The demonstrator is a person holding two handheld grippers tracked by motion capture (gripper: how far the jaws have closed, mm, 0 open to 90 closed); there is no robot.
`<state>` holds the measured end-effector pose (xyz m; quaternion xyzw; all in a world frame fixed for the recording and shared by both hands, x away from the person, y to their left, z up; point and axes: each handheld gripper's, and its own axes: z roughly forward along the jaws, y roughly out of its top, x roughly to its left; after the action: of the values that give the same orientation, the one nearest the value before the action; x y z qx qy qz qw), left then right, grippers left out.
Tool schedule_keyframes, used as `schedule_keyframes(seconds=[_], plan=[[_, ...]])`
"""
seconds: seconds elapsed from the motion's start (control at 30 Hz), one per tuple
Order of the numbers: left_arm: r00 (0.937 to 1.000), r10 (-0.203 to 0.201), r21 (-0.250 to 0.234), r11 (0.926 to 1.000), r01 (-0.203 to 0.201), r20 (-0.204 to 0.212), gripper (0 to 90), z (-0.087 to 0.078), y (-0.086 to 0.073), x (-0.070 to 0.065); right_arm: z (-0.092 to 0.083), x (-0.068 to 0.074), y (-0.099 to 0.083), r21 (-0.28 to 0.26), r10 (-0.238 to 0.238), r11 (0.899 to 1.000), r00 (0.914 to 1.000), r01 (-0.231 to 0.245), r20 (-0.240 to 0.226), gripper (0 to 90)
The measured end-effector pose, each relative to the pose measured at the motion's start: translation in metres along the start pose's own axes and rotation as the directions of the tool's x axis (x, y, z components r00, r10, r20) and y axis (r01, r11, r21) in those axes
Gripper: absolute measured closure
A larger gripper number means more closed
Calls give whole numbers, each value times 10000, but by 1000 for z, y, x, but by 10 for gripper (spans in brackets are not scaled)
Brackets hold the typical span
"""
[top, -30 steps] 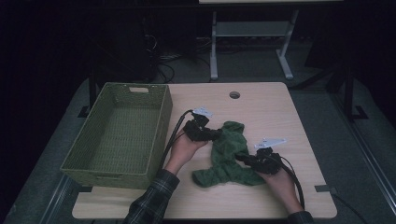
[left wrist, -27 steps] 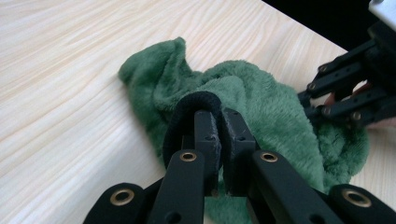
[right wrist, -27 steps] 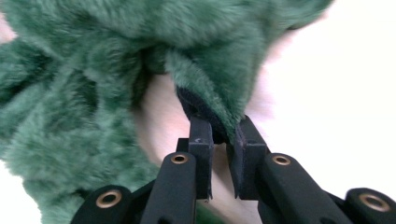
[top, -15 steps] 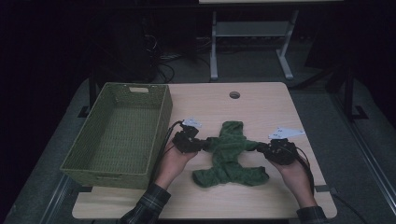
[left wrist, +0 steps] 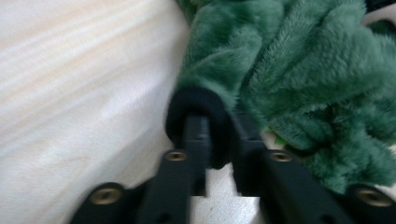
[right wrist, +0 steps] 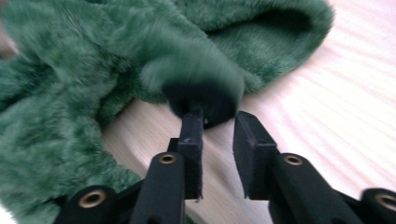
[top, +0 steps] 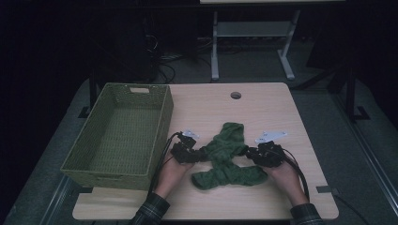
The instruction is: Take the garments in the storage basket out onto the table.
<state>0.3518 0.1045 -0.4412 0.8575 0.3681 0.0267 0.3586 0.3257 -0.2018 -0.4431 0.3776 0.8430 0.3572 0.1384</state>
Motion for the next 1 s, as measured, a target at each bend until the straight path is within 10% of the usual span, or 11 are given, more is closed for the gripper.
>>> schedule_keyframes(seconds=[0.43, 1.0], plan=[[9982, 492, -962, 9940, -524, -354, 609, -25, 54, -1, -17, -23, 22, -737, 438, 9965, 9981, -406, 433, 662], [9974, 688, -171, 9975, -685, 199, 534, 49, 101, 10, 55, -42, 29, 347, 1338, 9902, 9901, -1353, 430, 585]])
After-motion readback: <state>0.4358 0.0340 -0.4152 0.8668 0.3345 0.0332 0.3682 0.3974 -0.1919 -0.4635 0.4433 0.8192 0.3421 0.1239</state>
